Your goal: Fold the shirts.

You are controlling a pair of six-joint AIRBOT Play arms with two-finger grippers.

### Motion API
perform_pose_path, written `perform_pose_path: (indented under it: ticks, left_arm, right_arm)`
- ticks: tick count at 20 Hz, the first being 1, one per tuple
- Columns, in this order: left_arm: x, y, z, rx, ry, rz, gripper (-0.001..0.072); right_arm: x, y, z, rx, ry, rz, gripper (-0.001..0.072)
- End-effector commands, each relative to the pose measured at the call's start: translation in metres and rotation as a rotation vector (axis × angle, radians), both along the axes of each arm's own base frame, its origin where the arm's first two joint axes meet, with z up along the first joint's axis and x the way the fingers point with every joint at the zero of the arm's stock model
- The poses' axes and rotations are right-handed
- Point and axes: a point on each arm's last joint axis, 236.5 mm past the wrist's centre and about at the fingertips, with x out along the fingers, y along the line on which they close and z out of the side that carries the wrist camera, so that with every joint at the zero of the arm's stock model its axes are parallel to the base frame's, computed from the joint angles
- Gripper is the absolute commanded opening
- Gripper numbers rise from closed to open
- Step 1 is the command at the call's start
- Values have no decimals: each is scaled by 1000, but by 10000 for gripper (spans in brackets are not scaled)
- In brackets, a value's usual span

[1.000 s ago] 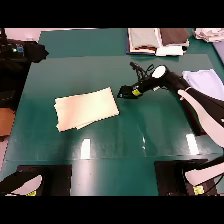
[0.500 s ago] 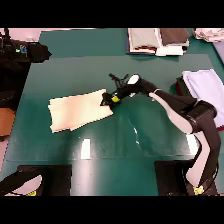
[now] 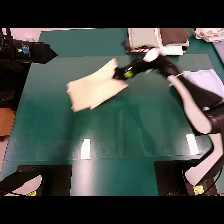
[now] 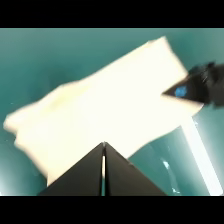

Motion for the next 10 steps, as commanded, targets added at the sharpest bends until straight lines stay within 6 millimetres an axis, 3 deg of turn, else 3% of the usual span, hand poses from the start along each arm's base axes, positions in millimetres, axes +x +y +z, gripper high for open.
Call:
perform_pose_path:
  ticks: [1, 4, 6, 8, 10]
  left_arm:
    - [-5, -29, 9, -25, -40, -59, 22]
    - [-13, -61, 18, -33, -85, -119, 23]
    - [-17, -76, 24, -50, -112, -143, 23]
    - [-20, -87, 28, -61, -127, -160, 23]
    - [-23, -91, 28, -62, -126, -172, 23]
  right_arm:
    - [25, -147, 48, -140, -88, -235, 17]
    - [24, -259, 79, -145, -110, -449, 17]
    - [13, -329, 90, -142, -104, -598, 16]
    - [1, -380, 99, -146, -113, -702, 17]
    - [-8, -416, 107, -146, -131, -779, 16]
